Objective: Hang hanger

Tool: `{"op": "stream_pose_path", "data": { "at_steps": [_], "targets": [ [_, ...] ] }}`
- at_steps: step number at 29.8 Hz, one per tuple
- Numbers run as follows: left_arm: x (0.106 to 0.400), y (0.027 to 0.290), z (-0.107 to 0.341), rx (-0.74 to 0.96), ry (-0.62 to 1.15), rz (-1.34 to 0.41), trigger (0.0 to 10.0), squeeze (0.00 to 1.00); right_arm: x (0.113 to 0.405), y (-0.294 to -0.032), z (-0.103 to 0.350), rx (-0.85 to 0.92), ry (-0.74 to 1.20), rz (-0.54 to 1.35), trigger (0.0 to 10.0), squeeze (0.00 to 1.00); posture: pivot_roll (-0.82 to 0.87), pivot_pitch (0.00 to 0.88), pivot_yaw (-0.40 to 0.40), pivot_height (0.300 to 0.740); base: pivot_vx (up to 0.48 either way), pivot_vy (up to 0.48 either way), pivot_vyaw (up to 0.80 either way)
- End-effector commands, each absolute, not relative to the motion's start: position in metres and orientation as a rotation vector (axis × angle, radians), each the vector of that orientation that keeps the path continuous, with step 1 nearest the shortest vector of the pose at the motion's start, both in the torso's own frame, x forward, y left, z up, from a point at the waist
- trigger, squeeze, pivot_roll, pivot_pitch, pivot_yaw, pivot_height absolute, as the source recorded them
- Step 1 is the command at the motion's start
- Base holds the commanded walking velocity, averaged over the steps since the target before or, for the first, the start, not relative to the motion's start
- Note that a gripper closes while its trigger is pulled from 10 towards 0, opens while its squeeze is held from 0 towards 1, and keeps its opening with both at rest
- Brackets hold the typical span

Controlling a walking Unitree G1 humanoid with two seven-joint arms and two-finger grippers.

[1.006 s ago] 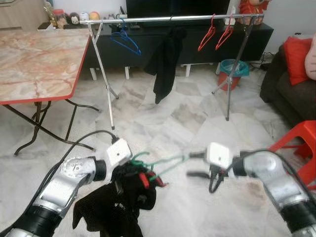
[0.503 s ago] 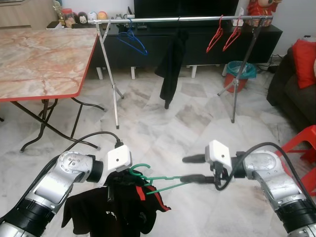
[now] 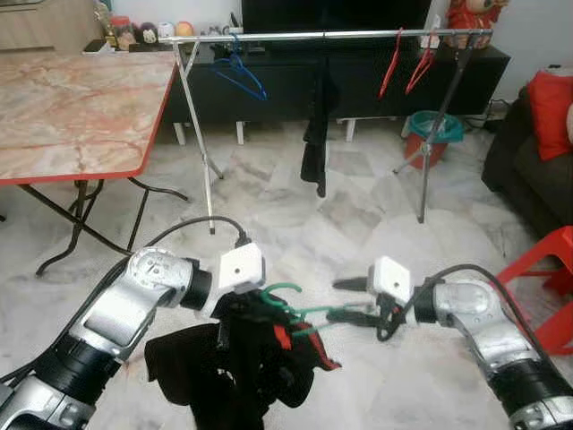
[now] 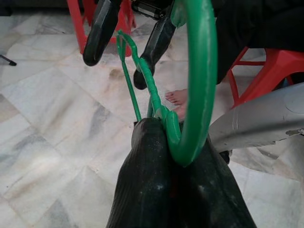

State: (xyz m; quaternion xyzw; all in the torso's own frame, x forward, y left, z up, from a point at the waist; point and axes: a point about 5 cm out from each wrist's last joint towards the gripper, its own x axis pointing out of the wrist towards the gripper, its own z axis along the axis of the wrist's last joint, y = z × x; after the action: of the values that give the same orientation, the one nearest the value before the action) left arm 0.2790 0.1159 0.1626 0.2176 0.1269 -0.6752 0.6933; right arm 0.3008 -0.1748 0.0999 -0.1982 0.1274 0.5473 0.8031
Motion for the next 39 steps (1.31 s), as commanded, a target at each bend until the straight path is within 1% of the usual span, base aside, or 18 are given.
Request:
{"op": "stream_pose_path", "data": {
  "at_steps": [1, 7, 13, 16, 22, 23, 24, 25, 26, 27, 28, 29, 32, 33, 34, 35, 38, 39],
  "targets": [
    [0.274, 0.104, 0.170, 0.488, 0.242, -1.584, 10.0, 0.00, 0.309, -0.173, 0.116, -0.416, 0.188, 1.142, 10.0, 0.00, 0.01, 0.000, 0.021, 0.740, 0.000, 0.000, 0.00],
    [0.271, 0.097, 0.169, 0.481, 0.244, -1.617, 10.0, 0.00, 0.302, -0.171, 0.119, -0.373, 0.159, 1.235, 10.0, 0.00, 0.01, 0.000, 0.027, 0.740, 0.000, 0.000, 0.00],
    [0.271, 0.096, 0.165, 0.487, 0.262, -1.625, 10.0, 0.00, 0.309, -0.171, 0.145, -0.368, 0.052, 1.228, 10.0, 0.00, 0.00, 0.000, 0.037, 0.740, 0.000, 0.000, 0.00],
    [0.273, 0.097, 0.164, 0.494, 0.265, -1.619, 10.0, 0.00, 0.303, -0.172, 0.153, -0.401, 0.051, 1.286, 10.0, 0.00, 0.00, 0.000, 0.039, 0.740, 0.000, 0.000, 0.00],
    [0.274, 0.097, 0.165, 0.499, 0.265, -1.619, 10.0, 0.00, 0.297, -0.175, 0.159, -0.390, 0.061, 1.335, 10.0, 0.00, 0.00, 0.000, 0.040, 0.740, 0.000, 0.000, 0.00],
    [0.274, 0.098, 0.165, 0.503, 0.267, -1.619, 10.0, 0.00, 0.296, -0.175, 0.159, -0.388, 0.069, 1.339, 10.0, 0.05, 0.00, 0.000, 0.040, 0.740, 0.000, 0.000, 0.00],
    [0.273, 0.098, 0.164, 0.506, 0.268, -1.619, 10.0, 0.00, 0.296, -0.176, 0.159, -0.388, 0.070, 1.344, 10.0, 0.42, 0.00, 0.000, 0.040, 0.740, 0.000, 0.000, 0.00],
    [0.273, 0.098, 0.164, 0.507, 0.270, -1.619, 10.0, 0.00, 0.295, -0.176, 0.159, -0.388, 0.071, 1.347, 10.0, 0.42, 0.00, 0.000, 0.040, 0.740, 0.000, 0.000, 0.00],
    [0.273, 0.098, 0.163, 0.507, 0.272, -1.617, 10.0, 0.00, 0.294, -0.177, 0.159, -0.386, 0.077, 1.349, 10.0, 0.56, 0.00, 0.000, 0.040, 0.740, 0.000, 0.000, 0.00],
    [0.274, 0.099, 0.163, 0.507, 0.273, -1.616, 10.0, 0.00, 0.293, -0.177, 0.159, -0.385, 0.081, 1.350, 10.0, 0.56, 0.00, 0.000, 0.040, 0.740, 0.000, 0.000, 0.00],
    [0.273, 0.099, 0.162, 0.507, 0.275, -1.614, 10.0, 0.00, 0.292, -0.178, 0.160, -0.378, 0.080, 1.352, 10.0, 0.92, -0.01, 0.000, 0.039, 0.740, 0.000, 0.000, 0.00],
    [0.274, 0.100, 0.160, 0.507, 0.277, -1.611, 10.0, 0.00, 0.290, -0.179, 0.162, -0.367, 0.076, 1.353, 10.0, 1.00, -0.01, 0.000, 0.037, 0.740, 0.000, 0.000, 0.00],
    [0.273, 0.101, 0.158, 0.517, 0.284, -1.606, 10.0, 0.00, 0.288, -0.180, 0.165, -0.348, 0.083, 1.363, 10.0, 1.00, -0.01, 0.000, 0.036, 0.740, 0.000, 0.000, 0.00],
    [0.273, 0.101, 0.158, 0.524, 0.283, -1.603, 10.0, 0.00, 0.287, -0.182, 0.161, -0.351, 0.121, 1.362, 10.0, 0.78, -0.01, 0.000, 0.032, 0.740, 0.000, 0.000, 0.00],
    [0.273, 0.101, 0.157, 0.528, 0.282, -1.600, 10.0, 0.00, 0.286, -0.184, 0.158, -0.353, 0.149, 1.361, 10.0, 0.78, -0.01, 0.000, 0.032, 0.740, 0.000, 0.000, 0.00],
    [0.274, 0.102, 0.156, 0.543, 0.281, -1.590, 10.0, 0.00, 0.277, -0.189, 0.142, -0.409, 0.251, 1.407, 10.0, 0.00, -0.01, 0.000, 0.032, 0.740, 0.000, 0.000, 0.00],
    [0.276, 0.103, 0.153, 0.568, 0.282, -1.572, 10.0, 0.00, 0.271, -0.193, 0.127, -0.418, 0.342, 1.411, 10.0, 0.00, -0.01, 0.000, 0.027, 0.740, 0.000, 0.000, 0.00],
    [0.277, 0.103, 0.153, 0.573, 0.282, -1.569, 10.0, 0.00, 0.271, -0.193, 0.125, -0.417, 0.339, 1.410, 10.0, 0.00, -0.01, 0.000, 0.027, 0.740, 0.000, 0.000, 0.00]
  ]
}}
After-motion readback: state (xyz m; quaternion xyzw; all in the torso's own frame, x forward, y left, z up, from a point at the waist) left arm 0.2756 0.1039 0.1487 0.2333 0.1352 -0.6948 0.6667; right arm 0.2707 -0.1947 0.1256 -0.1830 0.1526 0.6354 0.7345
